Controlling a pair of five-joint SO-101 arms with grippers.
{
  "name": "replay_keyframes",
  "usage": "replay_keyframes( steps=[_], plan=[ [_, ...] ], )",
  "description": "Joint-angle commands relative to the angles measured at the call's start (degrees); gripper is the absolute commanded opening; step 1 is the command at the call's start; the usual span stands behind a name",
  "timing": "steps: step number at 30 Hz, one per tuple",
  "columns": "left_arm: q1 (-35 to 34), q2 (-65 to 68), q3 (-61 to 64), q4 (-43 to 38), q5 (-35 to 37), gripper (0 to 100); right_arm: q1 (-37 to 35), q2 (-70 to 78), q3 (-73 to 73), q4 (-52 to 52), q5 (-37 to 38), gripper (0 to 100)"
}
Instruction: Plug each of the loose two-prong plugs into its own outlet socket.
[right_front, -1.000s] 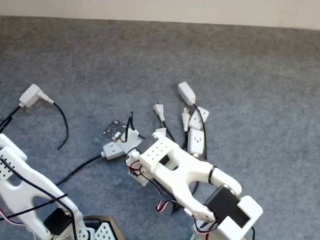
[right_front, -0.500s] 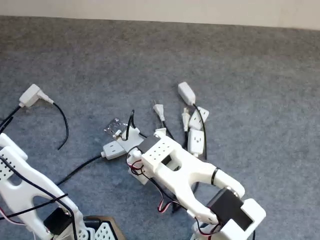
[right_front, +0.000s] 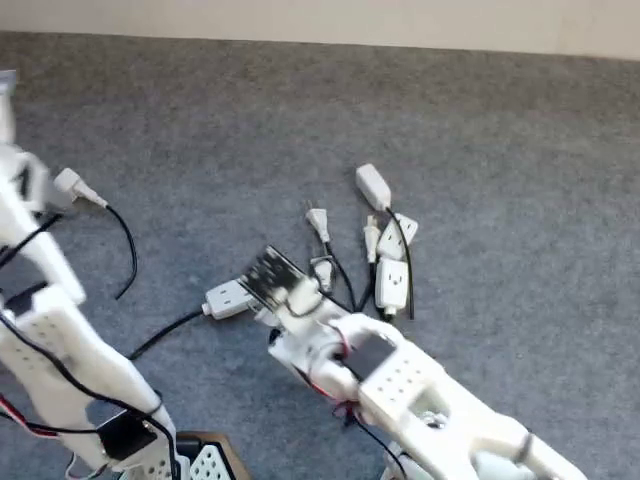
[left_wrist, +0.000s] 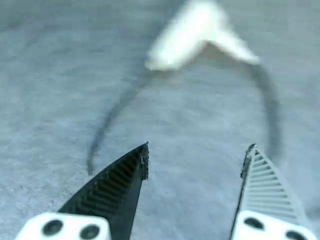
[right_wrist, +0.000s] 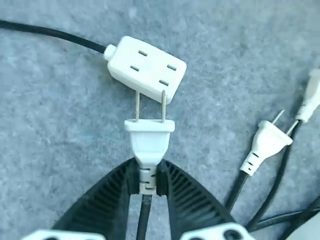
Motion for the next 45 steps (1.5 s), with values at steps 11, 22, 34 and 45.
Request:
replay_keyframes(
  steps=[11,22,34,45],
  plan=[
    [24.75,-78.02,83.21,-30.24,-2.99,31,0.22,-7.34,3.65,-2.33,-1.67,0.5],
    [35.74,-117.58,112.31,-39.38,11.08,34,-2.86,-7.69,3.82,-2.15,-2.11,0.5],
    [41.89,-122.24,125.58,-39.91,14.42,34,-0.57,-7.69,-4.18,5.93,-2.11,0.5],
    [42.07,-122.24,129.98,-43.16,14.33,34,0.84,-7.25,-24.04,23.16,-0.79,0.5]
  ],
)
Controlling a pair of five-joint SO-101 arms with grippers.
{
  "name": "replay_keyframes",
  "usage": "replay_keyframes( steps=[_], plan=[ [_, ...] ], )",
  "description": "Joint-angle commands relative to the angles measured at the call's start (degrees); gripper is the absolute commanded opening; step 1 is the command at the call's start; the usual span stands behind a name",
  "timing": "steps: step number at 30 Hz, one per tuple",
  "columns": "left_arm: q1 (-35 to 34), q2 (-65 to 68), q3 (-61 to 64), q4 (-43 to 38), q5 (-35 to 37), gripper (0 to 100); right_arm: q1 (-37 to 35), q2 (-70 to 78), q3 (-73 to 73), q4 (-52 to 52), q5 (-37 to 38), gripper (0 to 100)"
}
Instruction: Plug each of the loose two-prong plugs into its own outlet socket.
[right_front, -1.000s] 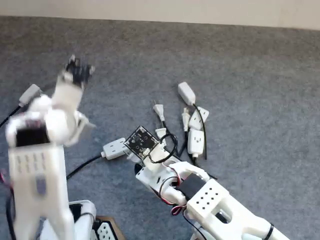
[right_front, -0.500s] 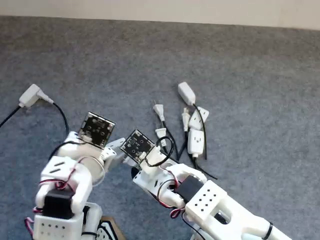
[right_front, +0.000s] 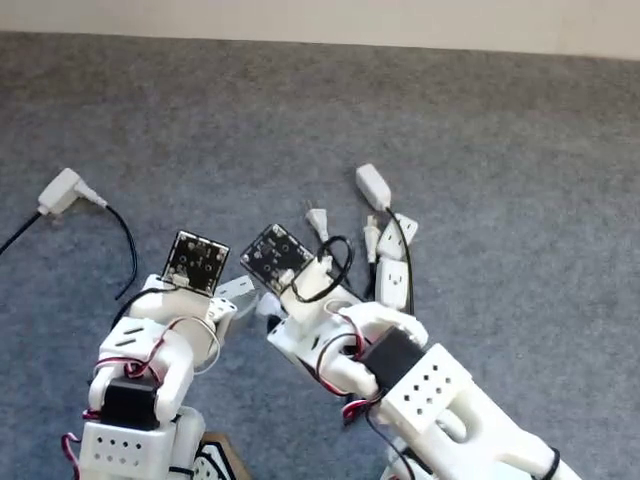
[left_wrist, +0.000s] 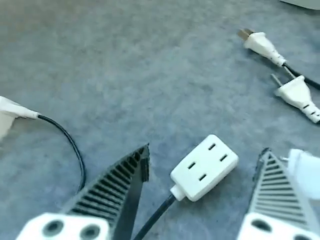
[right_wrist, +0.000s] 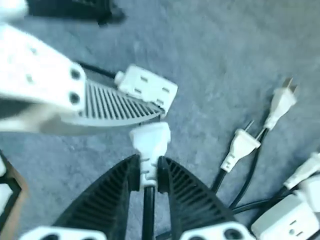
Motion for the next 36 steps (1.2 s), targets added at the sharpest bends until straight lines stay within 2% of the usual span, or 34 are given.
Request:
replay_keyframes(
  steps=[1,9,14,23,30,36],
  plan=[
    [1.10,0.48,0.13,-0.88,0.09,34,0.57,0.13,-9.89,4.70,1.23,0.5],
    [4.00,0.40,0.13,-0.88,0.09,34,0.66,0.31,-10.33,5.58,1.41,0.5],
    [-1.98,0.31,-1.89,-1.23,0.35,34,0.84,0.31,-5.41,5.23,1.49,0.5],
    [-1.98,0.66,-5.58,-1.23,1.93,34,0.84,0.31,-3.12,5.58,2.73,0.5],
    [7.69,0.84,-2.51,-0.79,1.93,34,-0.66,0.31,-3.74,5.58,2.73,0.5],
    [8.75,0.84,-1.36,-0.44,1.76,34,-0.40,0.40,-3.82,5.58,2.73,0.5]
  ],
)
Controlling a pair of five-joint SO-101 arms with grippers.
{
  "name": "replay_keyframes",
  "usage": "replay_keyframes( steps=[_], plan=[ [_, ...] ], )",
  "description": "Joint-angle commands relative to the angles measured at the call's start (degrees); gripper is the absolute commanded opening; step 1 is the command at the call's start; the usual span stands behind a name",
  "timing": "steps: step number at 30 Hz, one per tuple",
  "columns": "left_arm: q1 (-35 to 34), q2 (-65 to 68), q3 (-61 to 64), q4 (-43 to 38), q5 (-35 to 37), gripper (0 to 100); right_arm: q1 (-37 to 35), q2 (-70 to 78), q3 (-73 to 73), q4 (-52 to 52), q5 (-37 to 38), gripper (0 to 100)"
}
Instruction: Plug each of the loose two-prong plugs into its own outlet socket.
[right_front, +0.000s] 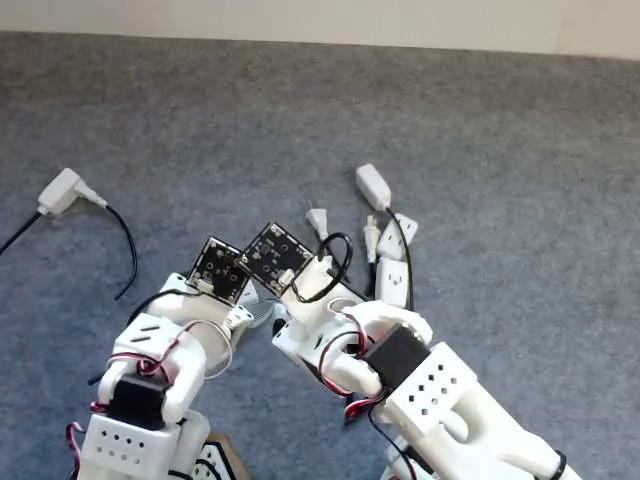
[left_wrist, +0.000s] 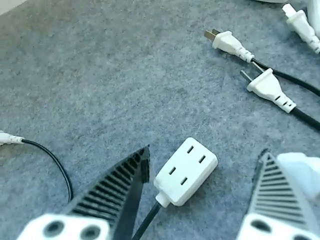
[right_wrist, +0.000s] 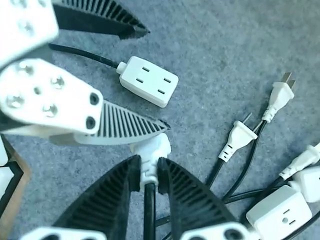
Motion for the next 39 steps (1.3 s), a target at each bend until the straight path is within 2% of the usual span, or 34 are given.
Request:
replay_keyframes(
  steps=[1,3,9,15,18,24,28,31,34,39],
  plan=[
    [1.36,0.22,-0.66,0.79,0.44,34,-0.48,0.40,-1.01,0.13,0.70,0.5],
    [0.66,0.22,-2.42,2.02,0.53,34,-0.40,0.48,-1.45,0.40,0.79,0.5],
    [-10.42,5.67,-15.34,6.24,0.44,34,-0.40,11.56,-12.70,6.29,2.11,0.5],
    [-22.11,32.66,-40.04,10.81,-0.44,34,-0.40,28.70,-27.12,6.55,8.09,0.5],
    [-27.74,48.75,-54.81,14.51,-5.01,34,-0.40,33.89,-31.16,2.95,13.45,0.5],
    [-40.84,79.60,-85.58,27.25,-12.22,34,-0.75,40.13,-36.26,-0.48,21.80,0.5],
    [-48.48,97.36,-102.55,30.24,-15.47,34,-0.84,42.42,-36.62,-3.30,26.64,0.5],
    [-52.53,108.26,-112.84,30.68,-18.11,34,-1.10,43.74,-36.62,-5.41,27.52,0.5],
    [-56.40,117.05,-122.07,30.59,-19.43,34,-1.98,45.41,-36.35,-5.58,31.91,0.5],
    [-62.11,126.99,-135.69,31.56,-19.60,34,-2.07,47.87,-36.44,-5.76,36.92,0.5]
  ],
)
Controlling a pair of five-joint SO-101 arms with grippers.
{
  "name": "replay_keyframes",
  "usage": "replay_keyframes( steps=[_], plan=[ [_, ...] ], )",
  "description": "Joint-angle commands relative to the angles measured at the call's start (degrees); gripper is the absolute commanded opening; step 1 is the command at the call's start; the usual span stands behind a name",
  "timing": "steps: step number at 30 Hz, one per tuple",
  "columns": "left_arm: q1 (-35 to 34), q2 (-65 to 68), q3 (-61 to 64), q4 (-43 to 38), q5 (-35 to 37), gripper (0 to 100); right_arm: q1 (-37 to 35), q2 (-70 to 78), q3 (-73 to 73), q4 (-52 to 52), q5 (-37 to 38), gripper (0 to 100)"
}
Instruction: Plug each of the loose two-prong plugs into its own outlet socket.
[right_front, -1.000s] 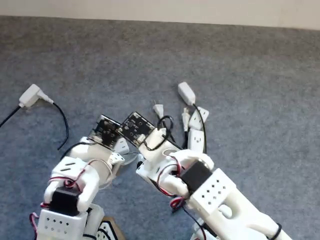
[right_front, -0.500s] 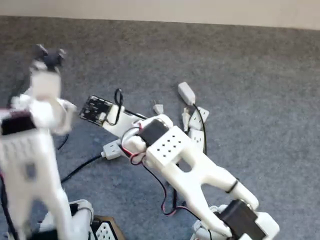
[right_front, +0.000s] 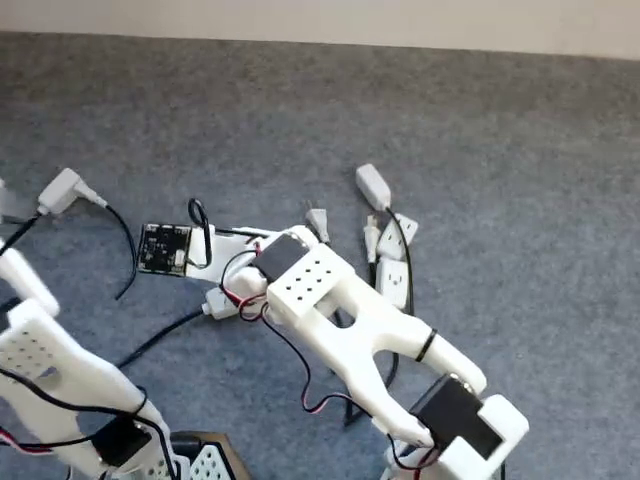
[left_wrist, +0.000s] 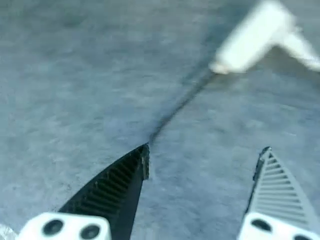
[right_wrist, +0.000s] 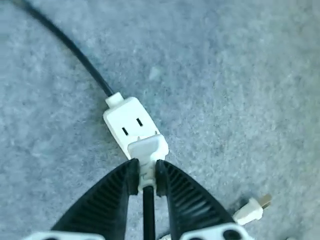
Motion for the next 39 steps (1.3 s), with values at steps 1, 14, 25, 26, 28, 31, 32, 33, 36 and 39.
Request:
replay_keyframes(
  steps=[1,14,25,26,28,31,32,33,36,39],
  plan=[
    [-4.53,6.46,-13.05,2.11,-0.35,34,-0.57,0.48,-3.30,-1.27,4.31,0.5],
    [-4.88,18.77,-25.63,5.80,-0.35,34,0.66,0.13,-12.62,11.30,9.23,0.5],
    [-5.14,19.30,-27.38,5.63,-0.18,34,0.84,16.22,-28.09,19.65,9.93,0.5],
    [-5.14,19.30,-27.38,5.63,-0.18,34,0.92,17.63,-30.29,20.53,9.93,0.5],
    [-5.14,19.30,-27.38,5.63,-0.18,34,0.92,20.09,-34.42,22.37,9.93,0.5],
    [-5.14,19.30,-27.38,5.63,-0.18,34,1.54,22.64,-38.64,25.36,9.93,0.5],
    [-5.14,19.30,-27.38,5.63,-0.18,34,1.80,23.34,-39.60,26.42,10.02,0.5],
    [-5.05,19.30,-27.38,5.63,-0.18,34,2.07,23.87,-40.31,27.30,10.29,0.5],
    [-4.88,19.30,-27.38,5.63,-0.18,34,3.38,24.57,-41.54,29.32,11.69,0.5],
    [-4.79,19.30,-27.38,5.63,-0.18,34,3.65,24.66,-43.21,31.60,11.96,0.5]
  ],
)
